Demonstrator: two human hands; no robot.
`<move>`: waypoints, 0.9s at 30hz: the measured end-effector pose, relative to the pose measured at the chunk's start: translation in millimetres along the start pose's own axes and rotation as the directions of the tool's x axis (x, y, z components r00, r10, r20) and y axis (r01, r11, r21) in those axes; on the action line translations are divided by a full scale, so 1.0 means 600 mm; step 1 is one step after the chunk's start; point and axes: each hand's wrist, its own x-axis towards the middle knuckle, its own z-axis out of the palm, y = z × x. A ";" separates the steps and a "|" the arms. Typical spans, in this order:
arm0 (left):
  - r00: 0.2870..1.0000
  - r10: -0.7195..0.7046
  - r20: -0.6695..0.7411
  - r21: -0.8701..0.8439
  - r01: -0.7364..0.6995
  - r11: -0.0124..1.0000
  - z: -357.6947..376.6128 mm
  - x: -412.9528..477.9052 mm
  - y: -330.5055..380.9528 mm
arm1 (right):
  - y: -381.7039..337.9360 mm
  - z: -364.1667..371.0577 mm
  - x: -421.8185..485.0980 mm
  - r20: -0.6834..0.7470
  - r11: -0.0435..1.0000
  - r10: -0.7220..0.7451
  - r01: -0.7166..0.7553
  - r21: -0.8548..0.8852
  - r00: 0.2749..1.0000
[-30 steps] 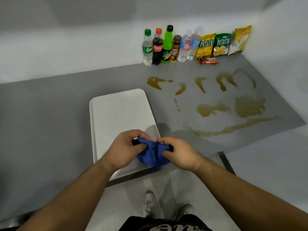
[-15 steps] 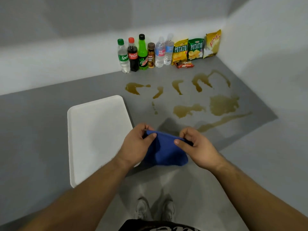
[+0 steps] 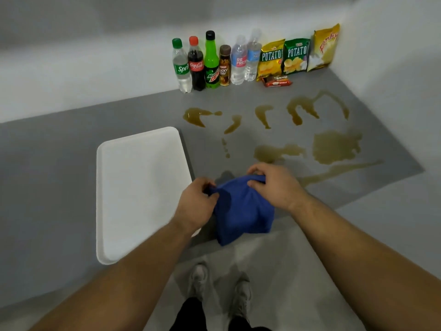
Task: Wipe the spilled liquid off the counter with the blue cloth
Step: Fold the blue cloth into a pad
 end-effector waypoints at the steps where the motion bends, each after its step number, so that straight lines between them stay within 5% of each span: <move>1: 1.000 0.001 0.005 0.057 -0.002 0.998 -0.003 0.015 -0.004 | 0.001 0.016 0.018 0.006 0.999 0.034 -0.034 -0.038 0.999; 7: 0.993 0.077 0.092 0.313 -0.102 0.944 -0.012 0.050 -0.025 | 0.022 0.078 0.032 -0.035 0.997 0.020 -0.023 -0.078 0.999; 12: 0.975 0.203 0.089 0.471 -0.220 0.854 -0.026 0.071 -0.054 | 0.014 0.108 0.019 -0.319 0.944 -0.132 0.020 -0.330 0.939; 14: 0.953 0.297 0.065 0.486 -0.291 0.824 -0.032 0.080 -0.069 | 0.007 0.131 0.005 -0.257 0.926 -0.272 0.180 -0.331 0.927; 17: 0.919 0.395 0.000 0.521 -0.337 0.784 -0.050 0.100 -0.098 | 0.002 0.177 -0.024 0.032 0.896 -0.338 0.332 -0.295 0.941; 22: 0.911 0.412 -0.025 0.626 -0.308 0.717 -0.085 0.137 -0.146 | 0.006 0.206 -0.042 0.066 0.864 -0.078 0.100 -0.494 0.995; 27: 0.934 0.358 -0.010 0.684 -0.255 0.683 -0.079 0.146 -0.164 | -0.016 0.245 -0.062 0.085 0.847 -0.054 0.091 -0.524 0.995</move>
